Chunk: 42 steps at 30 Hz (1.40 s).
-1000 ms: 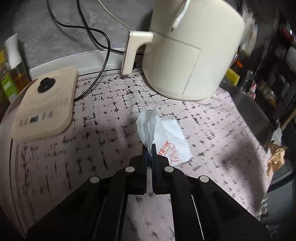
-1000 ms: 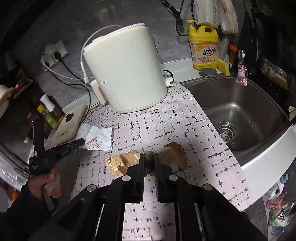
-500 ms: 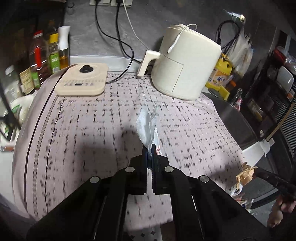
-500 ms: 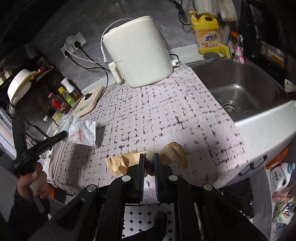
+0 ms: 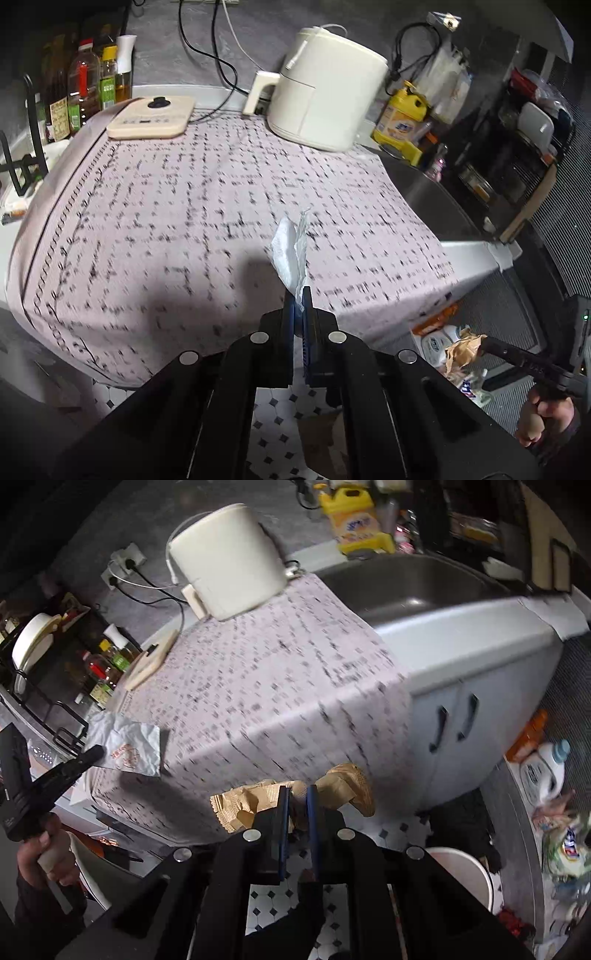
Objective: Collect trash
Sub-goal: 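Carry the brown paper and white tissue over the beige bin, then open both tools over the bin to drop the paper and tissue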
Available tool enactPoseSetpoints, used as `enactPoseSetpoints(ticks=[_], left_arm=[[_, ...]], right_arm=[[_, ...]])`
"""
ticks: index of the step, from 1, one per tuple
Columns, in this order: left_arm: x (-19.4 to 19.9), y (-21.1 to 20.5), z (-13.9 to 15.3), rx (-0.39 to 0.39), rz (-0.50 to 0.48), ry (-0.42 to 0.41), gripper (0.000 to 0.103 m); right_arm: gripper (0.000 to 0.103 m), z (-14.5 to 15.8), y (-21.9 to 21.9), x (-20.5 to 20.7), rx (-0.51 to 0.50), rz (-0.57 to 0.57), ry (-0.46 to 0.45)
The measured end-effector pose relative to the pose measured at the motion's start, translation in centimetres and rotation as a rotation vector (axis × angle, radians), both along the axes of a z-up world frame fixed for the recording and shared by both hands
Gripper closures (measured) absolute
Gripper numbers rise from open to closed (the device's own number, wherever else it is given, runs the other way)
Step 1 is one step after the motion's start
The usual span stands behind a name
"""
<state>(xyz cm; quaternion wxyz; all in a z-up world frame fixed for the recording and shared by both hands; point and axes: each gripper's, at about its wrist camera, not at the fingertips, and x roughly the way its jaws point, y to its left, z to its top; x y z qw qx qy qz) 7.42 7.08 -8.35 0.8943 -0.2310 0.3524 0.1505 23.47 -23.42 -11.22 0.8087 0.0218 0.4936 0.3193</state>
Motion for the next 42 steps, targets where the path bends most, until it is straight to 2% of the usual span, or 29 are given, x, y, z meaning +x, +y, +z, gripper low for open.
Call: enactPoseSetpoints(ticks=[5, 11, 17, 19, 20, 21, 23, 32, 42], left_arm=[[-0.4, -3.6, -2.6, -0.038, -0.031, 0.018, 0.099], [0.6, -9.3, -7.2, -0.095, -0.146, 0.071, 0.099], [2.1, -15.0, -10.1, -0.106, -0.287, 0.125, 0.099], [2.6, -16.5, -10.7, -0.108, -0.326, 0.144, 0.099], [2.9, -17.3, -11.0, -0.107, -0.349, 0.154, 0.099], [3.2, -17.9, -11.2, -0.107, -0.368, 0.162, 0.099], [3.6, -19.1, -11.5, -0.102, -0.405, 0.176, 0.099], [5.9, -24.4, -12.6, -0.074, -0.572, 0.236, 0.099], [8.7, -29.9, -14.1, -0.040, -0.772, 0.327, 0.099]], right_arm=[[0.092, -2.4, -4.5, -1.7, -0.041, -0.061, 0.056], [0.092, -5.4, -9.5, -3.5, -0.103, -0.137, 0.089], [0.091, -10.3, -13.3, -4.7, -0.144, -0.211, 0.165], [0.084, -11.4, -13.8, -4.8, -0.154, -0.214, 0.172], [0.075, -11.8, -14.0, -4.7, -0.155, -0.227, 0.174], [0.061, -12.0, -14.5, -4.7, -0.145, -0.252, 0.176], [0.056, -11.9, -15.4, -4.9, -0.123, -0.293, 0.167], [0.049, -9.8, -21.7, -6.8, -0.047, -0.468, 0.164], [0.045, -8.2, -27.1, -9.8, -0.012, -0.643, 0.149]])
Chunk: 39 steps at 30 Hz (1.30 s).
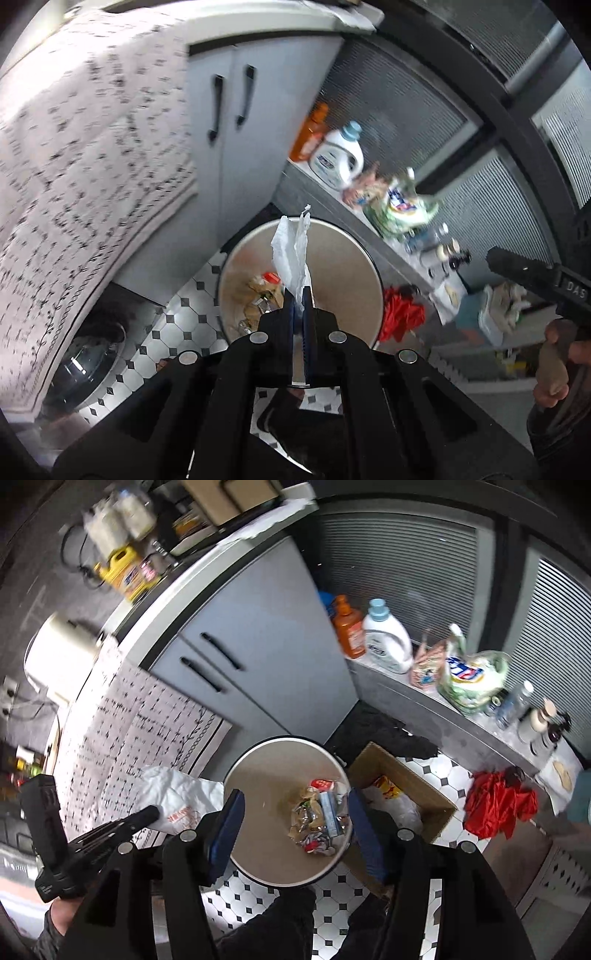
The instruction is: Collect trash
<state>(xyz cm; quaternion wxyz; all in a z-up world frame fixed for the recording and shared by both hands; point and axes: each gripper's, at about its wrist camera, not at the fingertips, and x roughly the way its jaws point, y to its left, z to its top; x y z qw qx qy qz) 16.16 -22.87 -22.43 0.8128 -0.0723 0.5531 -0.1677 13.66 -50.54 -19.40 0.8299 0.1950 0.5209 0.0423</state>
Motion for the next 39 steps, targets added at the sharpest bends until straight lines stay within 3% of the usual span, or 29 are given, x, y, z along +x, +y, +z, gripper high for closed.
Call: enactPoseSetpoints(ticks=[2, 3, 4, 6, 11, 13, 15, 19, 24, 27, 32, 39], left_arm=[[0.2, -0.7, -0.2, 0.002, -0.019, 0.008, 0.096], [0.4, -1.0, -0.3, -0.006, -0.026, 0.019, 0.083], [0.5, -1.2, -0.4, -0.026, -0.033, 0.031, 0.061], [0.5, -1.5, -0.2, -0.047, -0.042, 0.019, 0.036], [0.6, -2.5, 0.4, -0.018, -0.075, 0.021, 0.032], [0.5, -2.4, 1.1, -0.015, -0.063, 0.007, 0.028], [0.1, -2.0, 2.0, -0.016, -0.040, -0.010, 0.024], [-0.9, -1.3, 3.7, -0.015, 0.016, -0.031, 0.022], [-3.1, 0.6, 6.9, -0.031, 0.111, -0.082, 0.014], [-4.5, 2.4, 9.0, -0.043, 0.163, -0.120, 0.007], [-6.5, 6.8, 12.3, -0.034, 0.266, -0.198, 0.006], [-10.9, 14.4, 17.7, -0.011, 0.365, -0.296, 0.006]], right_arm=[[0.045, 0.0, -0.9, -0.6, 0.000, -0.028, 0.001], [0.044, 0.0, -1.3, -0.9, 0.002, -0.044, 0.002], [0.043, 0.0, -1.7, -1.1, 0.001, -0.055, 0.003], [0.043, -0.1, -2.3, -1.5, 0.002, -0.077, 0.004], [0.040, -1.0, -2.8, -2.4, 0.028, -0.098, 0.016], [0.035, -1.3, -2.8, -2.7, 0.036, -0.093, 0.023], [0.026, -1.3, -2.7, -2.9, 0.039, -0.090, 0.022], [0.022, -0.9, -2.2, -3.0, 0.043, -0.051, 0.020], [0.010, 0.6, -1.1, -2.9, 0.021, 0.009, 0.020], [0.008, 1.8, 0.3, -2.6, 0.003, 0.046, -0.001], [0.008, 3.9, 3.4, -2.6, -0.043, 0.079, -0.032], [0.008, 9.1, 9.9, -4.4, -0.123, 0.145, -0.087]])
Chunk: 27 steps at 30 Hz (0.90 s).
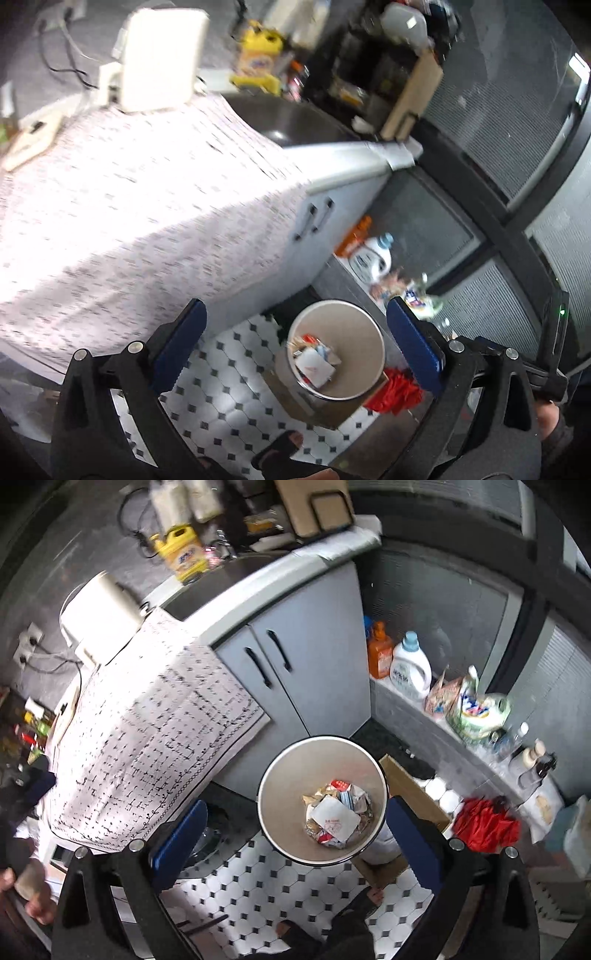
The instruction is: Collect trash
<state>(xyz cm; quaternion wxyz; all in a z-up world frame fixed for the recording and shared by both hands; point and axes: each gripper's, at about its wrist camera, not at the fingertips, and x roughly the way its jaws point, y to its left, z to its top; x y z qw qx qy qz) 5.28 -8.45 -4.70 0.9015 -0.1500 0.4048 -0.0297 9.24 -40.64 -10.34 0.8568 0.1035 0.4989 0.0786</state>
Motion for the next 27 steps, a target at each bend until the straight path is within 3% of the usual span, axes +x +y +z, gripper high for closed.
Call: enactPoseSetpoints(ticks=[12, 19, 27], left_arm=[[-9.7, 8.0, 7.6, 0.066, 0.067, -0.102, 0.006], [-14.7, 10.0, 9.8, 0.105, 0.096, -0.170, 0.006], [-16.8, 11.6, 11.6, 0.123, 0.142, -0.233, 0.006]], right_arm=[[0.008, 7.8, 9.1, -6.9, 0.070, 0.038, -0.115], [0.008, 11.6, 11.7, -10.6, 0.064, 0.059, -0.193], [0.008, 14.8, 14.1, -12.4, 0.056, 0.110, -0.275]])
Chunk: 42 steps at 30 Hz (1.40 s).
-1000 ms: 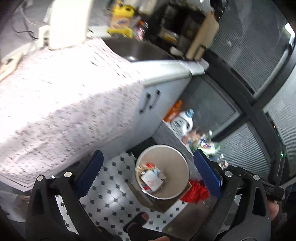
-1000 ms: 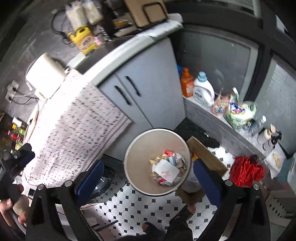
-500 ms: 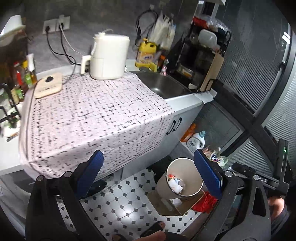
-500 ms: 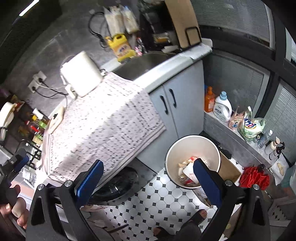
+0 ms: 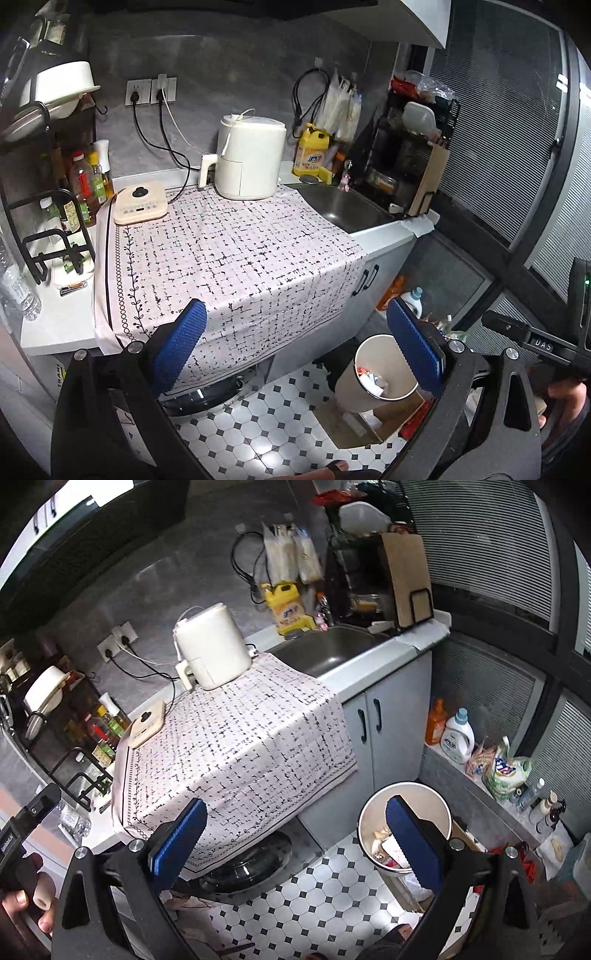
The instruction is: Collect trash
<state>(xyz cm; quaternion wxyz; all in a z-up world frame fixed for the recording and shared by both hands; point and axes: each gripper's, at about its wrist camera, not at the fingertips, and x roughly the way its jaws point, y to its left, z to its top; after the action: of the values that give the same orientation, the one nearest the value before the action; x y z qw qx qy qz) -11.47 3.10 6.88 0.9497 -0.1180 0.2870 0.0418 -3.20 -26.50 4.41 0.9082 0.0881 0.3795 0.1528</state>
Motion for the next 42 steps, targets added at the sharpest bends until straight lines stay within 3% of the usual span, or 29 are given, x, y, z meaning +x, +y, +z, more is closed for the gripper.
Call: enactPoseSetpoints(ticks=[12, 25, 42], left_arm=[[-0.9, 1.6, 0.9, -0.001, 0.033, -0.024, 0.006], [-2.1, 3.4, 0.1, -0.004, 0.042, -0.025, 0.006], [-3.3, 3.9, 0.7, 0.000, 0.020, -0.046, 0.006]], right_arm=[[0.008, 0.1, 2.4, 0.8, 0.008, 0.027, -0.011], [0.008, -1.1, 5.0, 0.5, 0.000, 0.055, 0.003], [0.008, -0.8, 5.5, -0.4, 0.005, 0.052, -0.009]])
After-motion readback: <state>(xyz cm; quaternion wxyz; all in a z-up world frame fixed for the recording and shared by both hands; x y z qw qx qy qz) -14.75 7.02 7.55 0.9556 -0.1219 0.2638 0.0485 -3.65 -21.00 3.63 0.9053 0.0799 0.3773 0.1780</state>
